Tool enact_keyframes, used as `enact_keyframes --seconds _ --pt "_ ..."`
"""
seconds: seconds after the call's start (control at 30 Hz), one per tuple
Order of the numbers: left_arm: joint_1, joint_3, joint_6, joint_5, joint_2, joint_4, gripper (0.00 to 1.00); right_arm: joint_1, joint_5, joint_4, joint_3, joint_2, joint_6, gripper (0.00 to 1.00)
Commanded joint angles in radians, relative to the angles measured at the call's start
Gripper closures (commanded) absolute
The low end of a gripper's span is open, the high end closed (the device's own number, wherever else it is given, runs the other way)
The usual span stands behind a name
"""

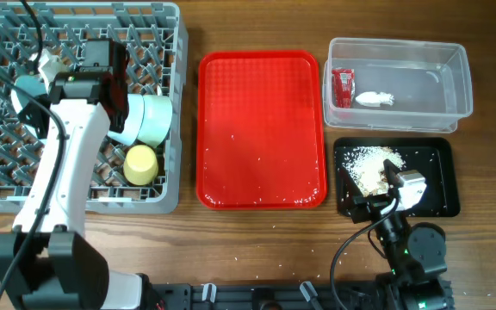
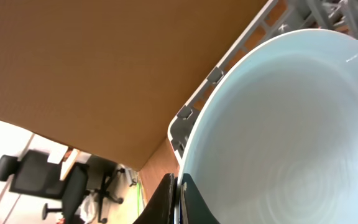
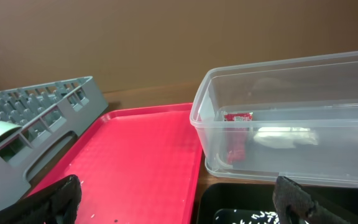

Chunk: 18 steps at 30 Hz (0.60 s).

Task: Sort waste into correct bins and load items into the dishwasher rack
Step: 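Lower the white plate upright into the rack slots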

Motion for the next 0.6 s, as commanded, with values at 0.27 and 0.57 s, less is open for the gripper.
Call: enact_keyframes --seconds 0.27,0.57 --pt "-0.044 0.005 0.29 0.1 -0.029 0.112 0.96 -0.005 -0.013 0.005 -0.002 -0.008 0.009 0.0" --pt "-0.045 0.005 0.774 -0.018 -0.029 0.36 0.96 -0.005 -0.013 0.005 -0.002 -0.008 0.009 0.0"
